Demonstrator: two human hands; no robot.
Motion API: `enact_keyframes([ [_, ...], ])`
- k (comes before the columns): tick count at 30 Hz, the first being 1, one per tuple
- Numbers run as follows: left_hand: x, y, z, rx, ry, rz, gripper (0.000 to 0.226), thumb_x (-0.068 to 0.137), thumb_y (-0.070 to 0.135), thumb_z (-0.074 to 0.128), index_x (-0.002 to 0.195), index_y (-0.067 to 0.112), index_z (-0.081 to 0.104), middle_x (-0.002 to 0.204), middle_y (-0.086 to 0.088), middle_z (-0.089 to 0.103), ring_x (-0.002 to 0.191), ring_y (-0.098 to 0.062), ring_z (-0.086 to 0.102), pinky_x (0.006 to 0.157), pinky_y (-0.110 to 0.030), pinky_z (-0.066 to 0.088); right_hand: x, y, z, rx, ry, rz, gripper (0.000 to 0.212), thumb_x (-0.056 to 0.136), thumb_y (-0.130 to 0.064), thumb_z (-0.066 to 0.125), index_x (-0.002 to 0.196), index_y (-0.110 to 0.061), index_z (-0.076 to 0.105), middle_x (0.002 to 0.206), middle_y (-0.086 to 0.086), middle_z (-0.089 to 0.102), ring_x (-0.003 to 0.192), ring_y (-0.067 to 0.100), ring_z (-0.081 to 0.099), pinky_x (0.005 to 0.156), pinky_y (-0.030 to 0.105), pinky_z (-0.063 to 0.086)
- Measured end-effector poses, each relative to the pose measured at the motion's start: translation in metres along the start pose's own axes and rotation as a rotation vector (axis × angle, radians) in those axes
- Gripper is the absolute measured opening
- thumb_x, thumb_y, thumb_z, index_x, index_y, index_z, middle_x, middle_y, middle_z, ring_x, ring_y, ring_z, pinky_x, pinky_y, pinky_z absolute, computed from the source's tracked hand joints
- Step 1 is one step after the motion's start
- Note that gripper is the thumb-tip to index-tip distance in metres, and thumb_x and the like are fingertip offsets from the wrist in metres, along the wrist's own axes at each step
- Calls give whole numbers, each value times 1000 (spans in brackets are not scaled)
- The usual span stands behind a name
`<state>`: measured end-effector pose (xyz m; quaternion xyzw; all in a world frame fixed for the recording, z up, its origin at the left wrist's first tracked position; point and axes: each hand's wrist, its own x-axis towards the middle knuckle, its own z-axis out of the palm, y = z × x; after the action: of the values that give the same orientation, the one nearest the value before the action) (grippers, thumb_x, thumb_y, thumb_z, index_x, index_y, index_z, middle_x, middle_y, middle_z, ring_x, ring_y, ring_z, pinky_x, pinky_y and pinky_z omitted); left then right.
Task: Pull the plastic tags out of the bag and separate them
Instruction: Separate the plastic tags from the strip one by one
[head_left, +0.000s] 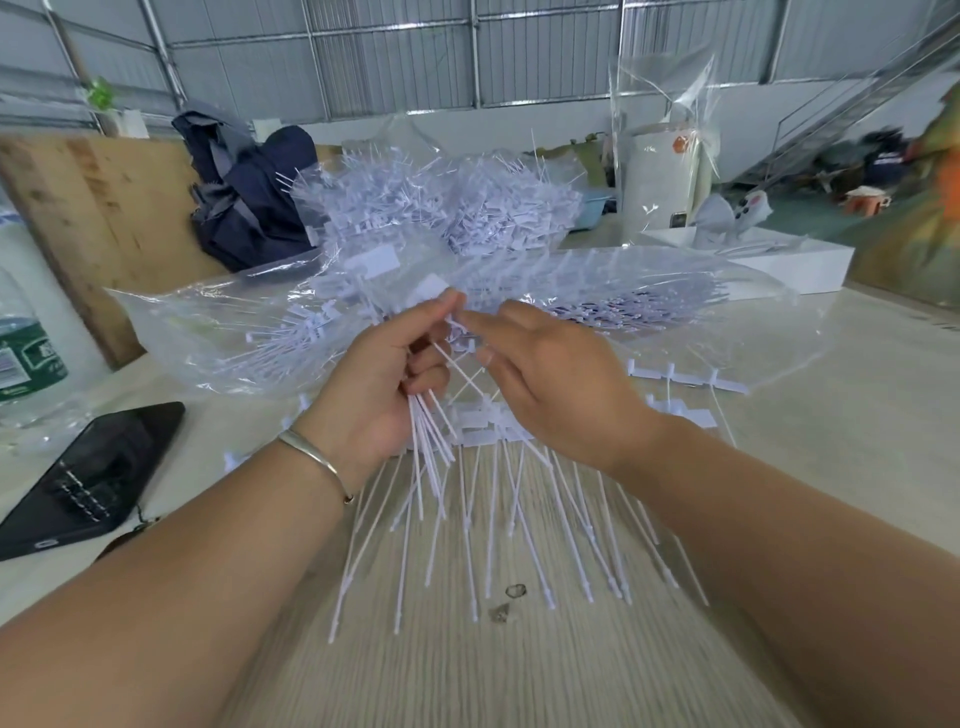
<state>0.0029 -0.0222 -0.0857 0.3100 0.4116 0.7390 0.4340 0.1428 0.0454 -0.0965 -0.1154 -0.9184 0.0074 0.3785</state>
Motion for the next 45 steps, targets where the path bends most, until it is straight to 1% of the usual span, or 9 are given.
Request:
enact_keyframes([
  [7,2,7,-2,-131,71,-2,27,94,23,57,71,11,55,59,2,47,39,-3,31,34,-12,23,-1,-6,0,241,-5,94,37,99,-35,43,123,-13,60,86,2,66,79,19,61,74,39,49],
  [11,1,8,-3,-148,73,-3,30,95,28,56,69,14,51,76,-4,60,56,-9,44,51,-17,39,0,-5,-1,432,-76,272,42,83,-48,66,111,-18,61,78,-4,70,69,8,63,73,33,52],
  [15,-4,10,-2,-415,-36,-51,35,96,26,51,65,14,45,80,-7,58,68,-14,56,78,-33,51,-1,-8,2,521,-205,270,49,73,-33,80,109,-18,51,73,0,71,63,14,64,67,42,54],
  [22,-3,8,3,-218,-76,4,60,98,39,46,43,18,35,67,-4,55,53,-12,51,51,-19,46,-2,-6,8,642,-243,335,11,81,-4,61,92,-2,61,70,15,68,59,27,68,64,43,58],
  [28,1,-1,-2,-163,132,28,61,98,51,43,47,18,35,63,-3,53,51,-12,47,53,-21,44,0,-14,8,937,-423,452,28,81,9,49,100,-5,65,84,23,71,68,22,66,59,24,49],
  [31,4,-3,-5,-209,228,60,60,99,53,39,54,13,44,61,-6,52,56,-17,53,65,-29,48,0,-5,6,1048,-471,467,40,70,-5,61,110,-1,64,103,23,70,93,28,67,80,33,46],
  [36,4,-5,-4,-100,193,69,74,100,54,33,38,15,47,54,-5,57,52,-18,52,62,-29,43,-2,10,-3,1656,-730,439,53,79,-16,44,130,-3,46,118,25,61,112,36,57,96,40,44],
  [41,9,-7,-4,133,174,169,68,99,52,38,40,20,44,59,-1,61,58,-17,55,60,-27,40,-5,23,-6,1833,-671,460,71,71,-26,69,133,-1,47,108,19,57,96,31,57,91,37,47],
  [45,8,-9,-6,325,165,273,67,98,51,43,38,22,49,62,3,65,55,-10,57,55,-20,47,-6,23,-7,1744,-779,469,80,70,-31,73,138,-5,42,101,22,59,61,18,55,61,22,47],
])
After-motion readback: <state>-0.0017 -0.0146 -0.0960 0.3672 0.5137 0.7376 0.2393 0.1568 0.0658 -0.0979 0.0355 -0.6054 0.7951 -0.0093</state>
